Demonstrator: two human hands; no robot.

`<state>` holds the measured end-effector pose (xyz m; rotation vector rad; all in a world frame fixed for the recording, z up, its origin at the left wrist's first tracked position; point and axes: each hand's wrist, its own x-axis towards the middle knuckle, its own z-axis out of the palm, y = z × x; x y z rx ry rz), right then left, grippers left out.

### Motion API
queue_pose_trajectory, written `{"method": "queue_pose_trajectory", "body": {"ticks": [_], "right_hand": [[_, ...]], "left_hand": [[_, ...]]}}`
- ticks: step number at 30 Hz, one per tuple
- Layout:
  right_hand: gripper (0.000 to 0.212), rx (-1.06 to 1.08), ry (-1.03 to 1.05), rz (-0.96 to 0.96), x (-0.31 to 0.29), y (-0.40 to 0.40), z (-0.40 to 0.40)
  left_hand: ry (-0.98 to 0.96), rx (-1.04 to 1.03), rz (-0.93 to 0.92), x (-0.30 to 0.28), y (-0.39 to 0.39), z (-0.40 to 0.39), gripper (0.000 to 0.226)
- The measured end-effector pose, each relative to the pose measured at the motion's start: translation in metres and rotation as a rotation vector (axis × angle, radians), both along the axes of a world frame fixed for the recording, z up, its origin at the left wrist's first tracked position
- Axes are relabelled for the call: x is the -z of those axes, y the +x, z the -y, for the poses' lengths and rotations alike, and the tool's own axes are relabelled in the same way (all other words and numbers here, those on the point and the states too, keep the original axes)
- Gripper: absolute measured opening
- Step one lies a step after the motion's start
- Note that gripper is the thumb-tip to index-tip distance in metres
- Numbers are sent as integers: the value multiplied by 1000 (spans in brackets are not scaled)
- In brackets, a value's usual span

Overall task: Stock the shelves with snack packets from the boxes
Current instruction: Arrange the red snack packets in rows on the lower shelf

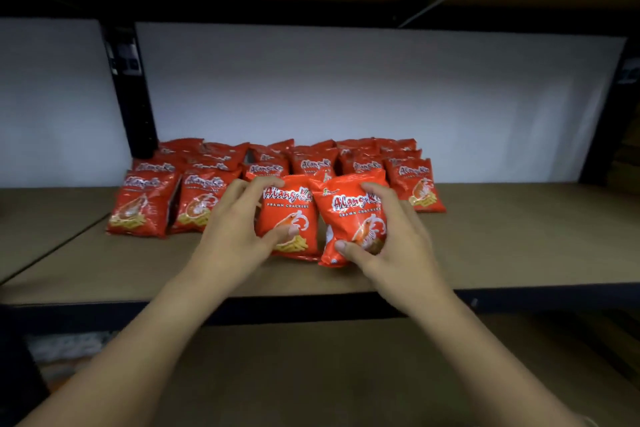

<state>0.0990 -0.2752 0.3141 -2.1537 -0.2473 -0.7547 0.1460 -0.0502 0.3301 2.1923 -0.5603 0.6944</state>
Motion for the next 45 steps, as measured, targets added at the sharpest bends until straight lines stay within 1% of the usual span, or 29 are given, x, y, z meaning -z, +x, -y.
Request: {"method": "queue_pose_trajectory", "body": {"ticks": [3,9,13,16,19,22,25,29,34,39,42,45], "right_hand": [[80,48,-1,-19,-2,35,-18],[83,171,-88,-123,4,101,-39],[87,229,-162,-129,7,131,-48],[90,212,-200,-134,10,145,-50],[93,212,-261,-148,15,153,-48],[95,252,-350,-170,20,155,-47],[93,289,-391,-198,21,152,-48],[92,280,-386,-218,20,149,-47],[94,252,-358,-229,17,144,-46],[105,223,-300,-225,14,130,-39],[103,194,-267,-227,15,116,-27],[96,160,-216,-229,17,97,-8]], "left_hand": [[5,-52,-36,1,30,-11,62],[11,-153,-120,6,73,-14,68],[78,-165,-73,12,93,-5,69],[124,-220,6,19,106,-2,69],[86,-232,0,23,115,-1,61],[225,-251,38,27,120,-3,68],[245,-258,14,26,122,-5,73],[269,-275,38,29,123,-5,74],[361,-360,62,33,123,-4,74],[308,-385,83,31,112,2,72],[272,-402,162,25,98,9,70],[214,-268,221,23,78,25,59]]}}
